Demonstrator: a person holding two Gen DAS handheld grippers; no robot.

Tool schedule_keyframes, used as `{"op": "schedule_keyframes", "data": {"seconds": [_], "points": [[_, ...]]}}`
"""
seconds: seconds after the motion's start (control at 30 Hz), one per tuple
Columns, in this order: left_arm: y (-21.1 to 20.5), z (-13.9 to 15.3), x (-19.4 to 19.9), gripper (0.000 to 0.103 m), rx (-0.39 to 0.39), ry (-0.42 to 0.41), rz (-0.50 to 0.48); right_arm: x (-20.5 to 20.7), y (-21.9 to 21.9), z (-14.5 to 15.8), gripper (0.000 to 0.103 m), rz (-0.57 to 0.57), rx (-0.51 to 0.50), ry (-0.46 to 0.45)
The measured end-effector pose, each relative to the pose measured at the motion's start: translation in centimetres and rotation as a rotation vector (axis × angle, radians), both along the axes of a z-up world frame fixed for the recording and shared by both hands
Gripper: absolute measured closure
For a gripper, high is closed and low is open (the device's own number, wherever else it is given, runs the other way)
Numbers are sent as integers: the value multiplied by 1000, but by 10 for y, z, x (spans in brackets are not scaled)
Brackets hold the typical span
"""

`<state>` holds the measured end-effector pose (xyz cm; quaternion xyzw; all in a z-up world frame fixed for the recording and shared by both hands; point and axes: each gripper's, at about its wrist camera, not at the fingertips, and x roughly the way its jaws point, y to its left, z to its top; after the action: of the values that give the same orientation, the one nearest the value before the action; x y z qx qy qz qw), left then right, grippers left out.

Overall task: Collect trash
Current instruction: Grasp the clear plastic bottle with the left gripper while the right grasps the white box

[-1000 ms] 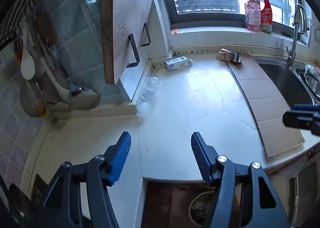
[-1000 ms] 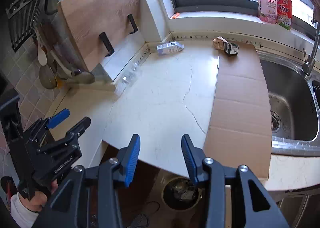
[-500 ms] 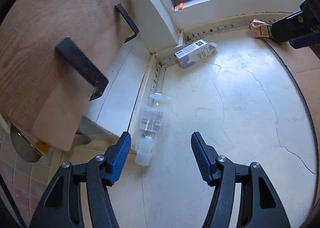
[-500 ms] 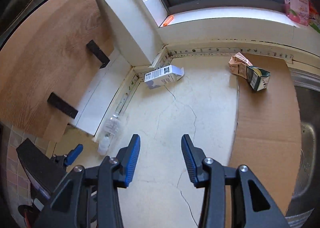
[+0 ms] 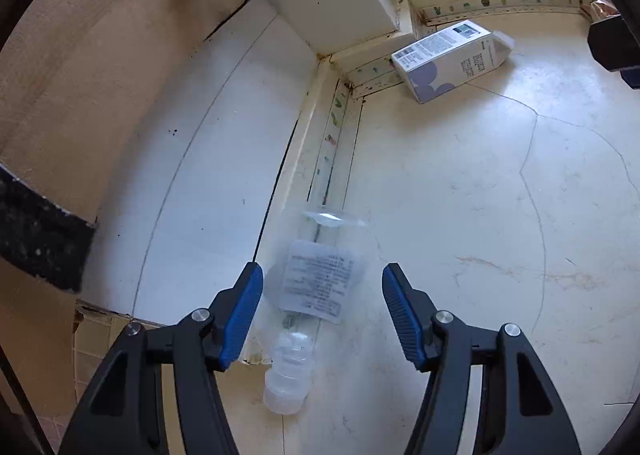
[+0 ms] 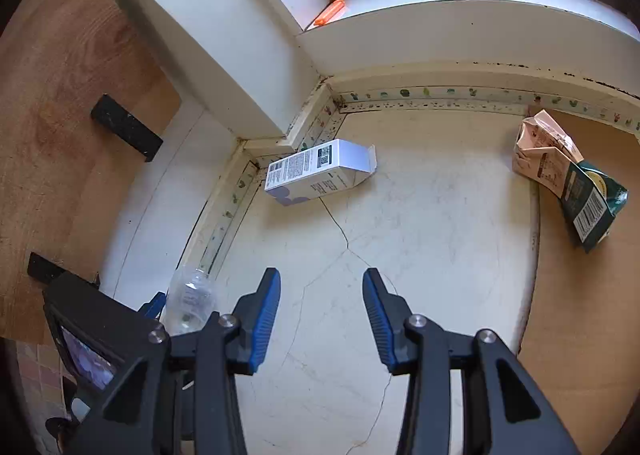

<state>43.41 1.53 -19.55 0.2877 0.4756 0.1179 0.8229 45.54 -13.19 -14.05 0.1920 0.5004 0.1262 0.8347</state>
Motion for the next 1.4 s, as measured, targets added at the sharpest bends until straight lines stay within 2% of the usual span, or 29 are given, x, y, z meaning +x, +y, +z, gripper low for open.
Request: {"op": "schedule_keyframes", "data": {"seconds": [0.1, 0.47, 0.63, 0.83, 1.0, 1.13, 1.23, 1.3, 1.4], "points": [[7, -6, 6, 42, -26, 28, 24, 8, -4, -8, 60, -3, 3, 16], [9, -17, 12, 44, 10, 35, 10, 17, -6, -13, 60, 0, 9, 27], [8, -18, 18, 45, -13, 55, -1, 21, 0, -11, 60, 16, -12, 24], [1, -8, -3, 47, -128, 118, -32, 30, 8, -1, 60, 58, -54, 4], [8, -1, -30, 48, -264, 193, -10, 45, 20, 4, 60, 124, -114, -22], [12, 0, -51, 48, -289, 232, -1, 59, 33, 5, 59, 163, -174, -64], [22, 1, -64, 48, -329, 255, 32, 70, 44, 4, 55, 191, -215, -97], [31, 0, -65, 48, -357, 264, 64, 74, 53, 4, 48, 217, -266, -137], [39, -1, -59, 48, -383, 260, 105, 80, 68, 1, 46, 279, -342, -177]]}}
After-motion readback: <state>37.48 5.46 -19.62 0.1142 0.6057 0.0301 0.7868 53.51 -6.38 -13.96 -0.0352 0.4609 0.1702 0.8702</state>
